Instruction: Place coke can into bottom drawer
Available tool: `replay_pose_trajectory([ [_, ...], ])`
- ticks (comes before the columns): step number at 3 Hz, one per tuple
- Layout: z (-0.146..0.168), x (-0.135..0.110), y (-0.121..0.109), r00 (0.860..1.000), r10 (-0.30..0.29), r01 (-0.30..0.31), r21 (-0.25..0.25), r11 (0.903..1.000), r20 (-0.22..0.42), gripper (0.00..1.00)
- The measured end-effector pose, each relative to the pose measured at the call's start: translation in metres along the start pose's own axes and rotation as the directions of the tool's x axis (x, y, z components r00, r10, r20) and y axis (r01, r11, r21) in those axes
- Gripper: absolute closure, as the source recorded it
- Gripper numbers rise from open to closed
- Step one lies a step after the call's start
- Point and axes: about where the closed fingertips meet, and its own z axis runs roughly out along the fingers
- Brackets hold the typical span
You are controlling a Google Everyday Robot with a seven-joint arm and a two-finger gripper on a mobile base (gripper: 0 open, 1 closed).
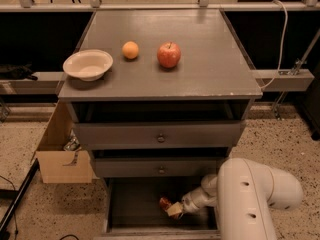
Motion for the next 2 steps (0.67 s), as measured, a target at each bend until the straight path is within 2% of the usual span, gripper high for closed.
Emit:
replay_pose_trajectory([
  [2,0.0001,0.0000,0.0000,1.000,0.000,0.000,0.000,1.0000,0.000,0.12],
])
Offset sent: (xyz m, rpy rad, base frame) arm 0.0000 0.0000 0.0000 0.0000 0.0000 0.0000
